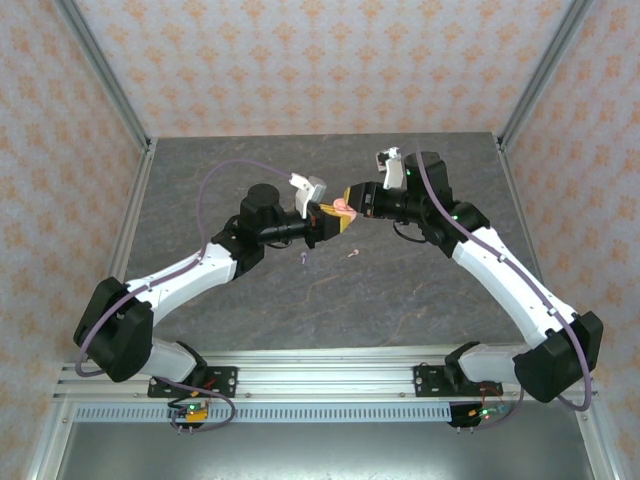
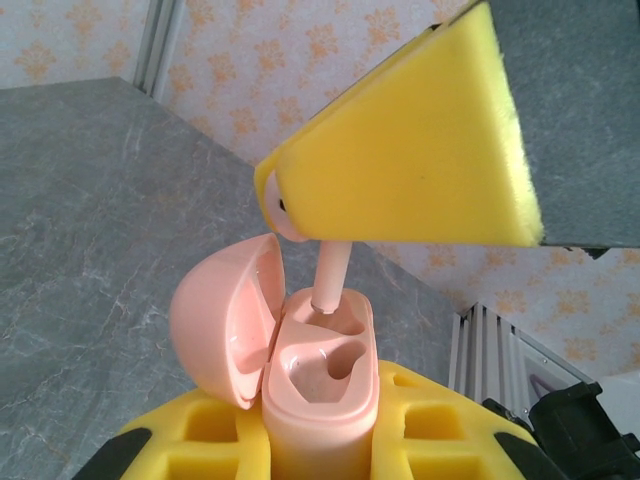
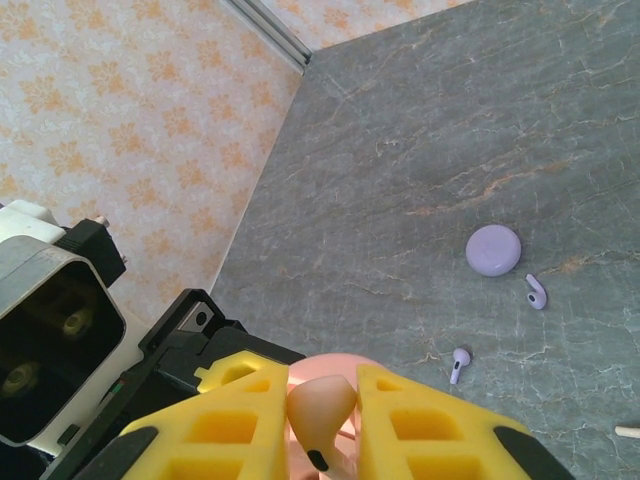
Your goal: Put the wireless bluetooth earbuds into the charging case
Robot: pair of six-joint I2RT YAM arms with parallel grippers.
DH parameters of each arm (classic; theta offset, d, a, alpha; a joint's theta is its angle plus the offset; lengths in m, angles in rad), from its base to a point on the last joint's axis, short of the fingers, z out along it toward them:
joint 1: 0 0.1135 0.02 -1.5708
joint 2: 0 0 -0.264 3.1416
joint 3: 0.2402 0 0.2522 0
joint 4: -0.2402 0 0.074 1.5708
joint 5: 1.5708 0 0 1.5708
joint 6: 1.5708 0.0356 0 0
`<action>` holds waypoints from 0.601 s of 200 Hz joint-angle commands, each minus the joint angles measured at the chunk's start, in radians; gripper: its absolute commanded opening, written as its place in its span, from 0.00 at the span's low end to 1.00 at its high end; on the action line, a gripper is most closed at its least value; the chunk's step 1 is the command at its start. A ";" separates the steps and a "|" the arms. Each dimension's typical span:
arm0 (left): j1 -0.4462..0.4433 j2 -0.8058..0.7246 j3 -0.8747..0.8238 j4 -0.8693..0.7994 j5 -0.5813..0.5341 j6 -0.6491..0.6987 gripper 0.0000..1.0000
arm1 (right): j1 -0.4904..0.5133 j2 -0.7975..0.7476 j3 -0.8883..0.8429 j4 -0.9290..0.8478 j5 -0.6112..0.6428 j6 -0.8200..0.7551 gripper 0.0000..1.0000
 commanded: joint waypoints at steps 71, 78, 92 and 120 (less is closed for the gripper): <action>-0.010 0.005 0.032 0.048 -0.041 -0.033 0.00 | 0.013 0.014 0.023 -0.003 0.031 -0.013 0.21; -0.011 0.005 0.033 0.047 -0.037 -0.030 0.00 | 0.013 0.015 0.024 0.000 0.031 -0.012 0.21; -0.011 0.002 0.033 0.038 -0.047 -0.029 0.00 | 0.014 0.021 0.026 -0.003 0.031 -0.010 0.21; -0.011 -0.001 0.030 0.041 -0.059 -0.029 0.00 | 0.018 0.024 0.024 -0.009 0.037 -0.009 0.21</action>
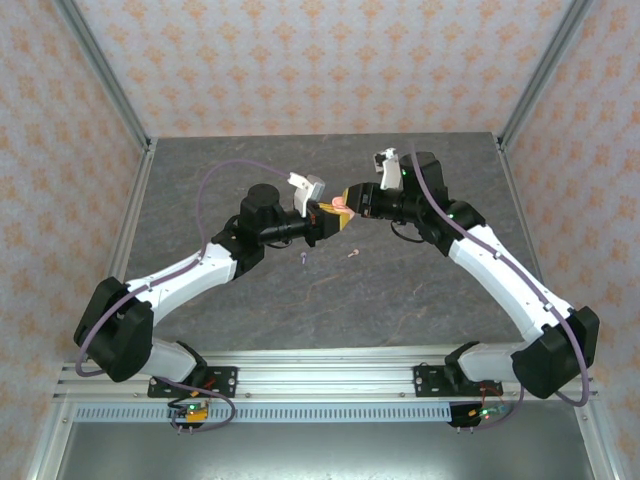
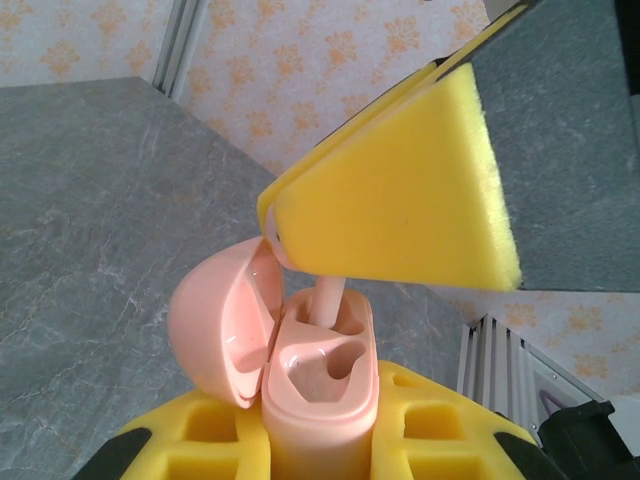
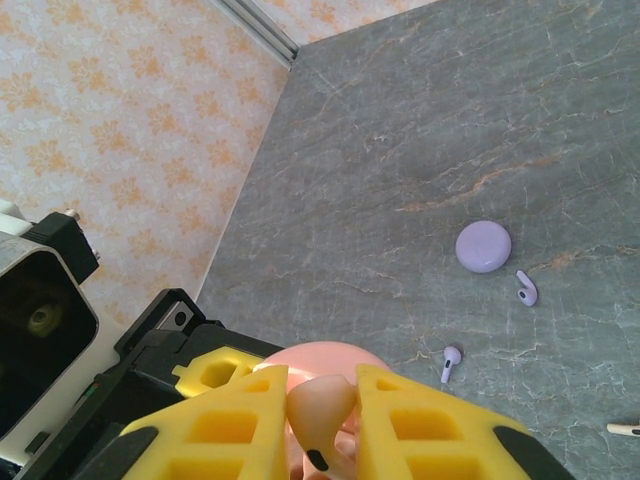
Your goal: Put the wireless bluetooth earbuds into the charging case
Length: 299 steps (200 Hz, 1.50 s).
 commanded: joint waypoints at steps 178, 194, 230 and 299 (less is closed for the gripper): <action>-0.011 0.022 0.041 0.062 -0.049 -0.007 0.00 | 0.015 0.002 0.023 -0.045 0.027 -0.001 0.21; -0.014 0.024 0.041 0.048 -0.054 0.004 0.00 | 0.016 -0.003 0.019 -0.031 0.029 0.017 0.20; -0.020 0.020 0.029 0.036 -0.076 0.030 0.00 | 0.016 -0.017 0.028 -0.027 0.048 0.045 0.17; -0.029 0.014 0.017 0.038 -0.095 0.049 0.00 | 0.016 -0.006 0.021 0.002 0.027 0.091 0.16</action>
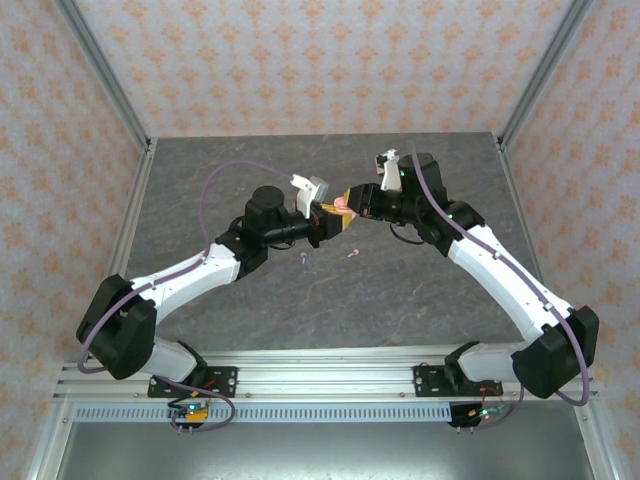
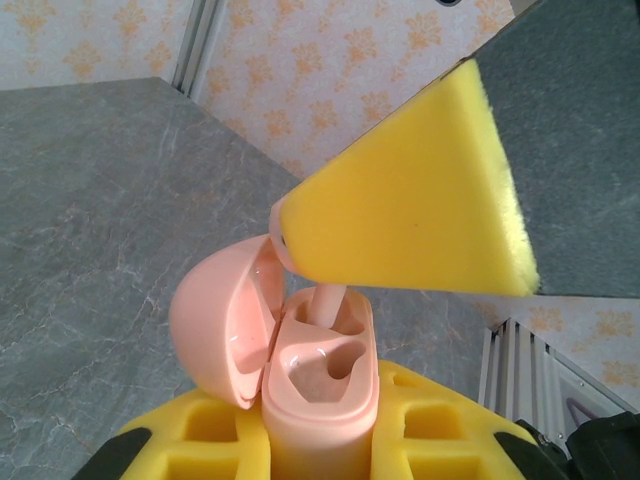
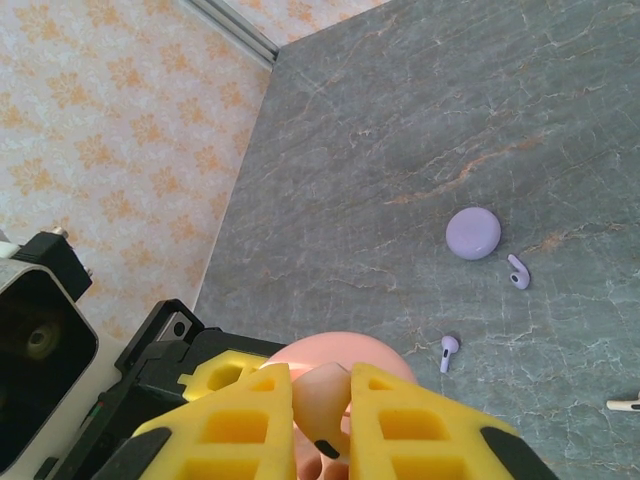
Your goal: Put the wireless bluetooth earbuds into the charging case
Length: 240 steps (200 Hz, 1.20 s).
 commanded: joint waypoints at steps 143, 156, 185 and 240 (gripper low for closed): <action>-0.010 -0.047 -0.018 0.089 -0.077 0.019 0.00 | 0.008 0.028 0.015 -0.031 0.005 0.042 0.20; -0.010 -0.050 -0.017 0.086 -0.075 0.021 0.00 | 0.008 0.027 0.015 -0.043 0.013 0.037 0.24; -0.010 -0.054 -0.017 0.082 -0.076 0.025 0.00 | 0.008 0.023 0.023 -0.061 0.032 0.026 0.34; -0.010 -0.050 -0.013 0.059 -0.079 0.032 0.00 | 0.008 0.021 0.046 -0.082 0.040 0.008 0.43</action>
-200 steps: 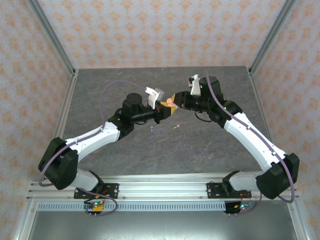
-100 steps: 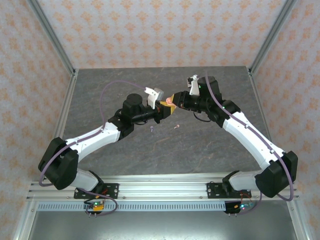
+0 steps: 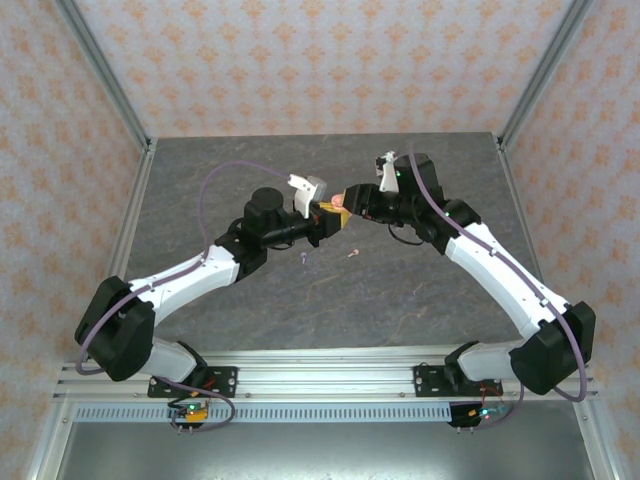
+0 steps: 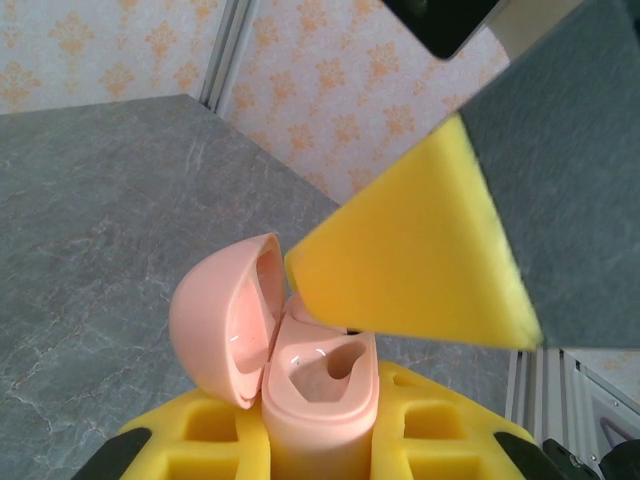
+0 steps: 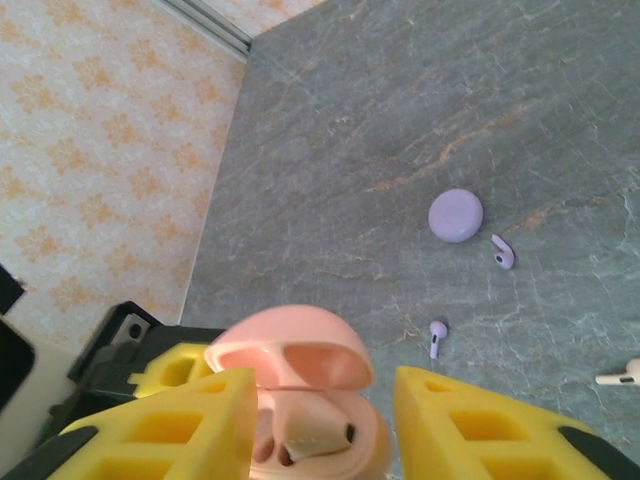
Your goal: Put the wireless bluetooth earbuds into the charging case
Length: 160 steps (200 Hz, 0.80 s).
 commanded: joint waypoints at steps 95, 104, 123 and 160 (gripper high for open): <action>-0.002 -0.091 -0.048 -0.071 -0.017 0.058 0.00 | 0.003 -0.059 0.071 -0.194 0.284 -0.069 0.48; -0.003 -0.107 -0.053 -0.086 -0.002 0.063 0.00 | -0.005 -0.050 0.075 -0.219 0.300 -0.078 0.48; -0.003 -0.148 -0.062 -0.118 0.033 0.077 0.00 | -0.038 -0.022 0.068 -0.252 0.280 -0.088 0.48; -0.003 -0.229 -0.064 -0.205 0.083 0.109 0.00 | -0.098 0.040 0.016 -0.268 0.201 -0.111 0.48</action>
